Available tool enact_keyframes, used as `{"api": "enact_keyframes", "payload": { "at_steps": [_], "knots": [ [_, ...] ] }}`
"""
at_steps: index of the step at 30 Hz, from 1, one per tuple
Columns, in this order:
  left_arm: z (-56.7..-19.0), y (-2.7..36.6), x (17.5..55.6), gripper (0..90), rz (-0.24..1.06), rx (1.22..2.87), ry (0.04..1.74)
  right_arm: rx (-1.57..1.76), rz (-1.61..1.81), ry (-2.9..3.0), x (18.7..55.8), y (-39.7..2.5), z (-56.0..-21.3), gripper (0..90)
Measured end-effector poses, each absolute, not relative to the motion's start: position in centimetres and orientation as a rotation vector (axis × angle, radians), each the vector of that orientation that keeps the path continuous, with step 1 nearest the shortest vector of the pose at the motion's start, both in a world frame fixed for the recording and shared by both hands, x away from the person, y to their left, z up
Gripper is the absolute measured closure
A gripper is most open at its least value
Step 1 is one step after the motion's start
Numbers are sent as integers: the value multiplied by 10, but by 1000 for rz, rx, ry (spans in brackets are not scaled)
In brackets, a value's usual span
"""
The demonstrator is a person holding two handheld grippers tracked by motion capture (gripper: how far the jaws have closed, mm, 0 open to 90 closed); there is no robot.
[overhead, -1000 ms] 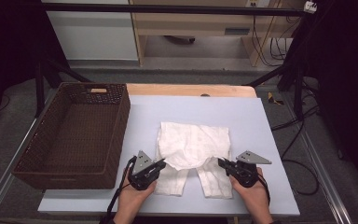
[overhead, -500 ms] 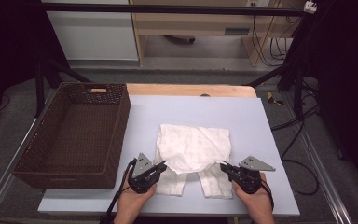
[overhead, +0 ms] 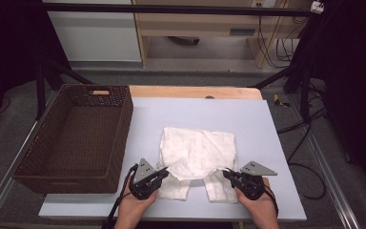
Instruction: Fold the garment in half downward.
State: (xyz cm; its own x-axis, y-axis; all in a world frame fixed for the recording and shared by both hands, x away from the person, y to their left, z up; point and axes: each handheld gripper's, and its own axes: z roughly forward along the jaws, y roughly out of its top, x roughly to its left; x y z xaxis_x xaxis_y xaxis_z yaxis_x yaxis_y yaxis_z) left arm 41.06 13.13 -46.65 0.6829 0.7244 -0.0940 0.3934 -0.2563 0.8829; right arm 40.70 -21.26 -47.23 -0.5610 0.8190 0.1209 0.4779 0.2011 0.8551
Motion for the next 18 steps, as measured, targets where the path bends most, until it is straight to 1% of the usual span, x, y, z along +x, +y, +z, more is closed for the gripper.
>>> {"api": "enact_keyframes", "payload": {
  "at_steps": [18],
  "knots": [
    [-468, 131, 409, 882, 379, 1877, 879, 1207, 1300, 2127, 403, -217, -473, 850]
  ]
}}
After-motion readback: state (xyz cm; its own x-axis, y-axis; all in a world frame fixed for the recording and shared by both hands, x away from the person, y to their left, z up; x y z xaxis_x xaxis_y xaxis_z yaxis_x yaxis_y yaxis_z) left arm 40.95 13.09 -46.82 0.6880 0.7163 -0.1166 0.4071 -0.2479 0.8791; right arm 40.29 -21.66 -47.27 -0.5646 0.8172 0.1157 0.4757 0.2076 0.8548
